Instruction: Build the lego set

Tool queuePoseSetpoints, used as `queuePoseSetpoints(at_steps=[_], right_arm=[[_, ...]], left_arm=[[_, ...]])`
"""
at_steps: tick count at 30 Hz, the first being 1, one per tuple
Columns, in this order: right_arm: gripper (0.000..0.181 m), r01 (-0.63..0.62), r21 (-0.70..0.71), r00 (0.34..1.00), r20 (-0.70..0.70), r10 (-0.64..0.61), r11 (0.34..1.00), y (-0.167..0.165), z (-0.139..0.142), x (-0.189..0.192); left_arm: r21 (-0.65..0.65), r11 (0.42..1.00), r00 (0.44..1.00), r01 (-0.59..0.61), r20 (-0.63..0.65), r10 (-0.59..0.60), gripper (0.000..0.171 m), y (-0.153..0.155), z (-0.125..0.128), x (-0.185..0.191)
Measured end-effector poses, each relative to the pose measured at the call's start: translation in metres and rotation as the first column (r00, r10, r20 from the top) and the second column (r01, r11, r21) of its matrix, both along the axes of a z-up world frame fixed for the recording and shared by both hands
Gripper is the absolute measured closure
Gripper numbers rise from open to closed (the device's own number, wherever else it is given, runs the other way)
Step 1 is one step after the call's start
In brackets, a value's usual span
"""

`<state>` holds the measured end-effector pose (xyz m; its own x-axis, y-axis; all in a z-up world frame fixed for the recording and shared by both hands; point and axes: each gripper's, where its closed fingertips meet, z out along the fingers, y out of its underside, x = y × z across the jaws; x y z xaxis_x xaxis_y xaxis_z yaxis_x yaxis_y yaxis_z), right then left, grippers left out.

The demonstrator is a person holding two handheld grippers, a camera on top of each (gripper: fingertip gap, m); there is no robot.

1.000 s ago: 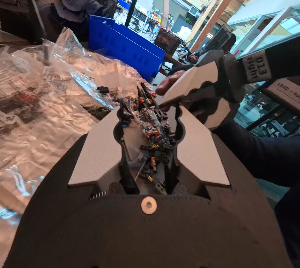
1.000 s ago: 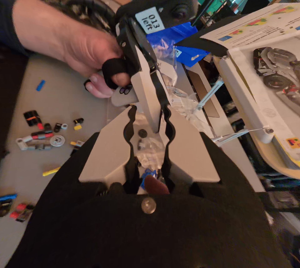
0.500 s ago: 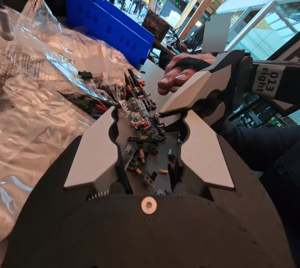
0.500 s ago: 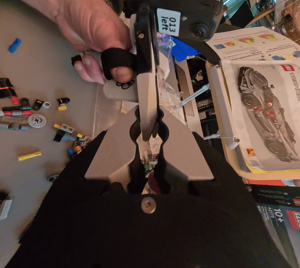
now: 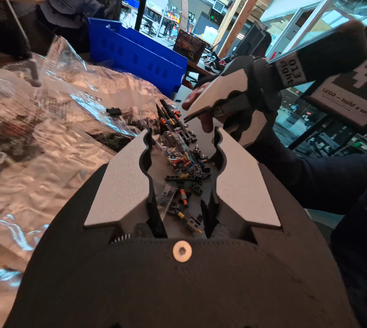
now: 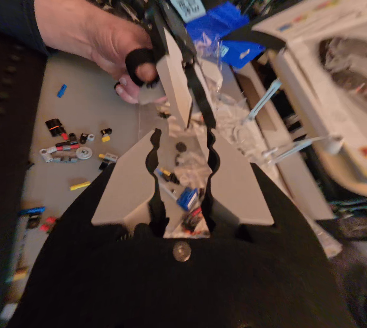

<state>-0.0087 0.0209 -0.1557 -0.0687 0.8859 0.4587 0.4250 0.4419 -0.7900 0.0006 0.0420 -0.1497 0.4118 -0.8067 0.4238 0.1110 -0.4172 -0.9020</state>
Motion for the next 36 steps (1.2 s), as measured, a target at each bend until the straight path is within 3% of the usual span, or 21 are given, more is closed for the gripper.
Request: queuePoseSetpoints(at_steps=[5, 9, 13, 18, 20, 24, 28, 31, 36], right_arm=[[0.105, 0.114, -0.232, 0.990, 0.104, -0.092, 0.966, 0.018, -0.033, 0.009], [0.083, 0.278, -0.280, 0.950, 0.223, -0.220, 0.919, 0.033, -0.060, 0.011], [0.076, 0.353, -0.309, 0.925, 0.259, -0.279, 0.883, 0.026, -0.073, 0.003], [0.101, 0.410, -0.234, 0.873, 0.380, -0.305, 0.882, 0.022, -0.108, -0.003], [0.092, 0.432, -0.218, 0.861, 0.389, -0.328, 0.875, 0.026, -0.114, -0.005], [0.097, 0.502, -0.264, 0.844, 0.357, -0.400, 0.824, 0.035, -0.116, -0.006], [0.084, 0.560, -0.360, 0.817, 0.387, -0.426, 0.746, 0.037, -0.122, -0.004], [0.064, 0.588, -0.277, 0.799, 0.349, -0.490, 0.760, 0.047, -0.118, 0.002], [0.073, 0.635, -0.279, 0.763, 0.373, -0.528, 0.720, 0.044, -0.118, 0.010]], left_arm=[[0.092, 0.989, 0.988, -0.113, -0.092, 0.121, 0.094, 0.015, -0.003, -0.015], [0.133, 0.974, 0.966, -0.183, -0.160, 0.203, 0.086, 0.025, -0.011, -0.022], [0.191, 0.950, 0.927, -0.248, -0.236, 0.290, 0.080, 0.034, -0.018, -0.029], [0.174, 0.949, 0.919, -0.264, -0.253, 0.302, 0.075, 0.038, -0.026, -0.029], [0.173, 0.948, 0.917, -0.266, -0.257, 0.304, 0.073, 0.039, -0.027, -0.029], [0.187, 0.947, 0.906, -0.262, -0.291, 0.309, 0.071, 0.039, -0.032, -0.028], [0.164, 0.953, 0.905, -0.256, -0.306, 0.296, 0.068, 0.039, -0.038, -0.026], [0.165, 0.952, 0.907, -0.258, -0.299, 0.298, 0.068, 0.039, -0.037, -0.026], [0.165, 0.952, 0.908, -0.259, -0.295, 0.298, 0.068, 0.039, -0.035, -0.026]])
